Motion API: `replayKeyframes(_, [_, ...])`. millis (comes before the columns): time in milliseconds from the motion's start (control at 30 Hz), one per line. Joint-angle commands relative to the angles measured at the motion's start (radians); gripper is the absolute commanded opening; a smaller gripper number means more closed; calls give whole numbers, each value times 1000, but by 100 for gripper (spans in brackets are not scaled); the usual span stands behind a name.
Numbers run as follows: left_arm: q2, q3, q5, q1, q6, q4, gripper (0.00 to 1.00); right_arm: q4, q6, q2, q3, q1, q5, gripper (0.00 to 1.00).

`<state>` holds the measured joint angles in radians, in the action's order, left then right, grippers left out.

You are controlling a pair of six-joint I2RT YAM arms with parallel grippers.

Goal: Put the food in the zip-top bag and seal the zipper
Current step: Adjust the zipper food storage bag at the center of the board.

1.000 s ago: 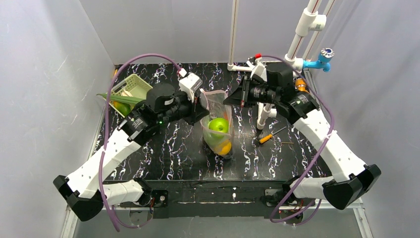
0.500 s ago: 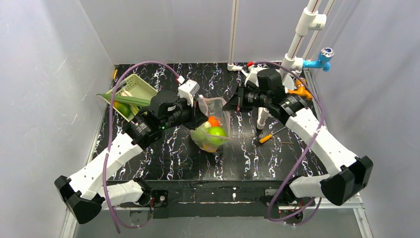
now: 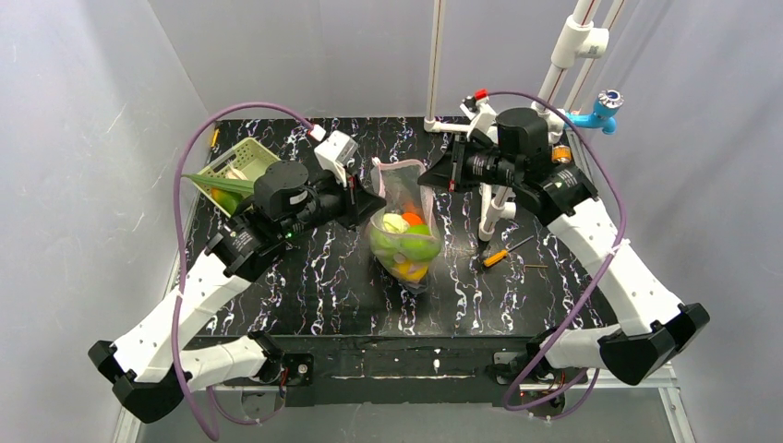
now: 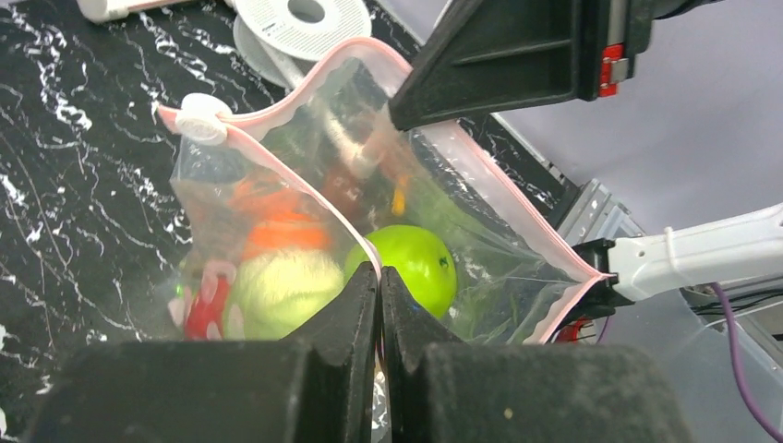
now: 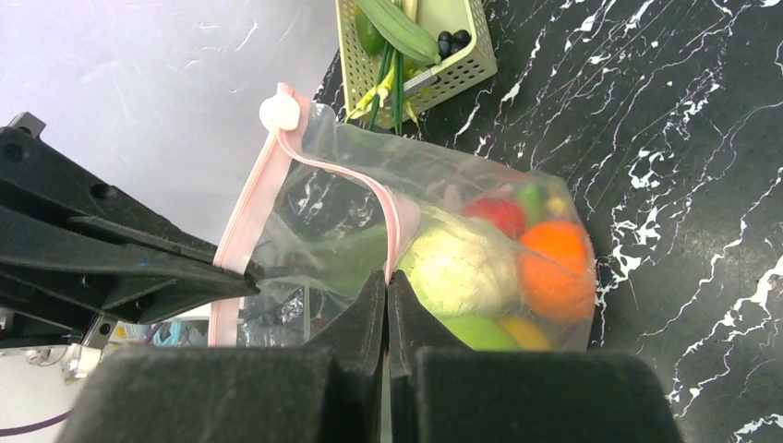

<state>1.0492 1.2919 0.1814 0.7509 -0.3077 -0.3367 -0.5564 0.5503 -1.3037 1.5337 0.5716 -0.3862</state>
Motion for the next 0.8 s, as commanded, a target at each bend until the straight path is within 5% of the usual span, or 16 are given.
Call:
replayKeyframes(0, [-22,-62,-63,2,-33,-3,0,60,23,24,-98,-1,12,1])
replayKeyframes(133, [-15,-70,-131,4,-55,-77,0,87,51,37,-169,-1,0,1])
replayKeyframes(200, [-25,-59,-159,3,-36,-94,13,88,52,40,-172,-1,2,1])
replayKeyframes(333, [-53,-34,-255,2,42,-93,55,64,30,27,-129,-1,10,1])
replayKeyframes(767, [-101,-78,-723,-44,322,5,98,77,25,14,-150,-1,-11,1])
